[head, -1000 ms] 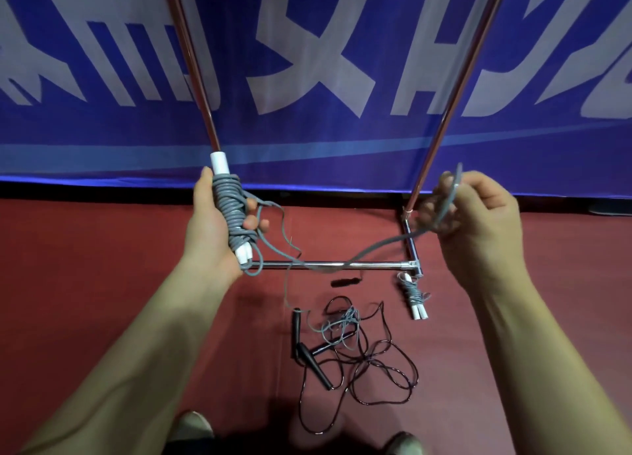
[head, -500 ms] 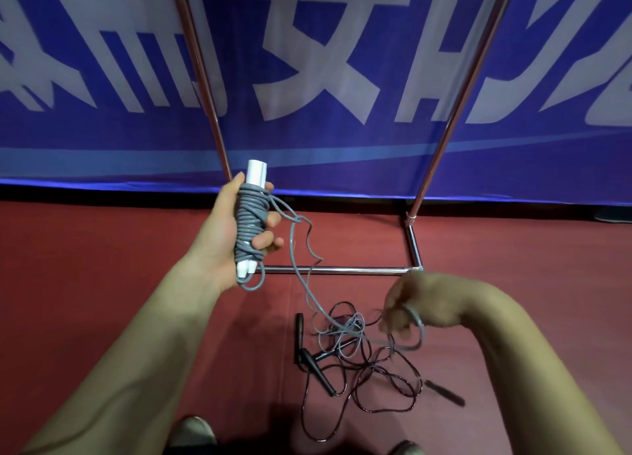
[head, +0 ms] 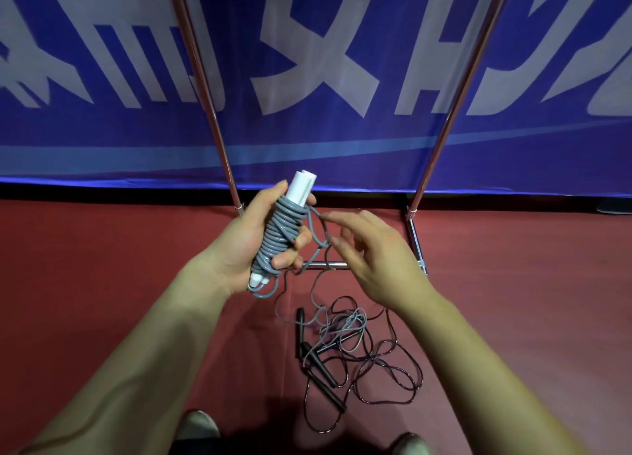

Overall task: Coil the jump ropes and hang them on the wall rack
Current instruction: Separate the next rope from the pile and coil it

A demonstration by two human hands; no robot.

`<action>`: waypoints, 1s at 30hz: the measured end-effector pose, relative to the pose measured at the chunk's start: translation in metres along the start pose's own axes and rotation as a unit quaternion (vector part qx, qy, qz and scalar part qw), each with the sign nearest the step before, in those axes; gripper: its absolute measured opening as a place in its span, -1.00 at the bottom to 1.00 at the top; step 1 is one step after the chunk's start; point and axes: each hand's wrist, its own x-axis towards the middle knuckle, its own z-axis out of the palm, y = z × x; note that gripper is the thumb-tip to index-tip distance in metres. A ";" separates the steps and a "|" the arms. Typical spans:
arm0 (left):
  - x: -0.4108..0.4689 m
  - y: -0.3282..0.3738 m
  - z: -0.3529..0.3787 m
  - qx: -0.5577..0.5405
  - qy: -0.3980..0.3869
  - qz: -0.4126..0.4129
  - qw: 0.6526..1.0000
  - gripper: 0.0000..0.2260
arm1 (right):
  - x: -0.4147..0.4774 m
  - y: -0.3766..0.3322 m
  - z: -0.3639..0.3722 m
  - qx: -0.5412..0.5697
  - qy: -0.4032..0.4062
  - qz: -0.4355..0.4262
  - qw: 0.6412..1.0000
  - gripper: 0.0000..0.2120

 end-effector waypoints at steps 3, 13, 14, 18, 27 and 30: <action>0.001 -0.001 -0.001 0.006 -0.005 -0.010 1.000 -0.61 | 0.001 0.002 0.004 -0.050 -0.011 -0.039 0.998 -0.79; 0.000 -0.008 -0.005 0.049 -0.005 -0.034 0.998 -0.63 | 0.001 0.003 0.000 -0.020 -0.201 -0.026 0.979 -0.88; 0.000 -0.009 -0.005 0.064 0.006 -0.034 0.997 -0.63 | 0.000 0.002 -0.001 -0.002 -0.212 -0.009 0.977 -0.87; 0.000 -0.006 -0.015 0.140 0.082 -0.035 0.986 -0.61 | 0.002 0.001 -0.021 0.278 -0.091 0.166 0.942 -0.86; 0.004 -0.016 -0.035 0.259 0.256 -0.053 0.930 -0.71 | 0.013 0.035 -0.057 0.602 0.309 0.378 0.631 -0.89; 0.004 -0.013 -0.039 0.231 0.303 -0.031 0.924 -0.69 | 0.000 0.069 -0.051 0.401 0.329 0.464 0.718 -0.91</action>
